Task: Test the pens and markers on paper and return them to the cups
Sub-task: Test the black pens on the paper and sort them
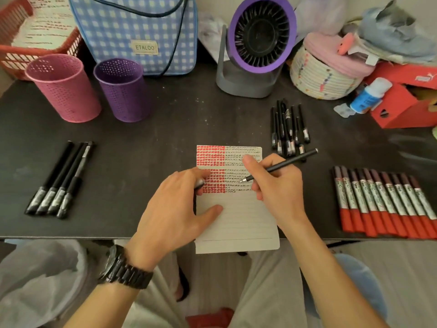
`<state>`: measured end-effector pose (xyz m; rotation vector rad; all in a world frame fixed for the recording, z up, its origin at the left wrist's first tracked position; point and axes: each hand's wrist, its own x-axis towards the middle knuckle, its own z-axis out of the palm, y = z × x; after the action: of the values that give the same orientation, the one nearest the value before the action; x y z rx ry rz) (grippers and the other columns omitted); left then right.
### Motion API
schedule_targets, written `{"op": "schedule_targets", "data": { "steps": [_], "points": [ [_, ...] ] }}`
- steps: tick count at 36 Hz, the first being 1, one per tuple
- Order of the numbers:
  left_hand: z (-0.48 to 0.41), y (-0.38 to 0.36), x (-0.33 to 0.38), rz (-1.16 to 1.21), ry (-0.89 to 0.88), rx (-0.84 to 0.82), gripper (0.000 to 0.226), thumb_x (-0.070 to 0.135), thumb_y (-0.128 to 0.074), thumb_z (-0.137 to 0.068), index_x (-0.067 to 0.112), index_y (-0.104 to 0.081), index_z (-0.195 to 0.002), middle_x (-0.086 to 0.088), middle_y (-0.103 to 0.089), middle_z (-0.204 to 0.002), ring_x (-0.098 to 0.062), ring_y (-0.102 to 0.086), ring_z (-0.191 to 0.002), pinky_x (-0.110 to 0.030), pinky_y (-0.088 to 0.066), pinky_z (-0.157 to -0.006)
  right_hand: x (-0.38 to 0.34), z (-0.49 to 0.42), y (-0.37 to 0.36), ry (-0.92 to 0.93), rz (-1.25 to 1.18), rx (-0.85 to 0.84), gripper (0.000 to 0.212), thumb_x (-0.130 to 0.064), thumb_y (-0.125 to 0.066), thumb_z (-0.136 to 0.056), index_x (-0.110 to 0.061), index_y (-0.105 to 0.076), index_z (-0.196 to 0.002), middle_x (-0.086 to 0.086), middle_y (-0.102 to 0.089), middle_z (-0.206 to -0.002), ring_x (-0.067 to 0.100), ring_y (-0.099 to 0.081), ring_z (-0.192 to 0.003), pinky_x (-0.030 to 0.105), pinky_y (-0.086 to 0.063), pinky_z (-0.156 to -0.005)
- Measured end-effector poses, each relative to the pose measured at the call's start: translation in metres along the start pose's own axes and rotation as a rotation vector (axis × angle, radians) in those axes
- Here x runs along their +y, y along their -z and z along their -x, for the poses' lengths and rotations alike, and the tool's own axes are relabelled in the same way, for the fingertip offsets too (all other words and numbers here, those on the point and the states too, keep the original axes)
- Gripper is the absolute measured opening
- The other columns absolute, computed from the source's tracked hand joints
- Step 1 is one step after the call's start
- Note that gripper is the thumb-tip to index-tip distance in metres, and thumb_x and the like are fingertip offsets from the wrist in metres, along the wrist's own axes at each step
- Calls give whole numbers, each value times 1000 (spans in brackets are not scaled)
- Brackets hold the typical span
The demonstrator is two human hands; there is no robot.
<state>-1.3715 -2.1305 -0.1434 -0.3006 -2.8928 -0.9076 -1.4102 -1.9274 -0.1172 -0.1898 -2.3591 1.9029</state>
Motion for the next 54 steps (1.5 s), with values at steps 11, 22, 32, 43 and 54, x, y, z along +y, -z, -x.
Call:
{"op": "schedule_targets", "data": {
  "steps": [11,22,32,43,54],
  "points": [
    [-2,-2,0,17,-3,15,58,58,-69,-79,23,-54,-122,26,-47,-120,3,-44,-113,-6,-15,-103,22,-3,-12,67,209,122,23,-24,-70,-84,-20,-58,-65,-3,-63,-50,10,-59,-46,31,-50,-50],
    [-2,-4,-1,40,16,20,61,59,-67,-77,28,-50,-127,18,-57,-125,1,-44,-120,-15,-23,-105,23,-2,-15,141,283,126,28,-22,-68,-83,-13,-53,-61,8,-57,-52,30,-55,-49,41,-48,-49],
    [-2,-4,0,44,33,35,56,61,-65,-76,35,-43,-120,17,-55,-136,-1,-44,-121,-22,-30,-104,22,-2,-17,149,287,120,28,-18,-67,-82,-9,-52,-61,12,-56,-51,33,-53,-50,41,-45,-47],
    [-2,-3,0,28,29,41,62,63,-62,-77,32,-48,-128,20,-54,-132,2,-43,-120,-20,-29,-104,22,-1,-16,148,272,129,29,-19,-67,-81,-11,-50,-60,11,-54,-50,24,-50,-46,31,-40,-45],
    [-2,-5,-1,28,30,42,63,65,-61,-76,33,-48,-129,22,-55,-126,4,-44,-115,-21,-30,-103,23,-1,-16,146,260,130,29,-16,-67,-81,-11,-47,-61,13,-52,-51,31,-50,-50,33,-39,-46]
  ]
}}
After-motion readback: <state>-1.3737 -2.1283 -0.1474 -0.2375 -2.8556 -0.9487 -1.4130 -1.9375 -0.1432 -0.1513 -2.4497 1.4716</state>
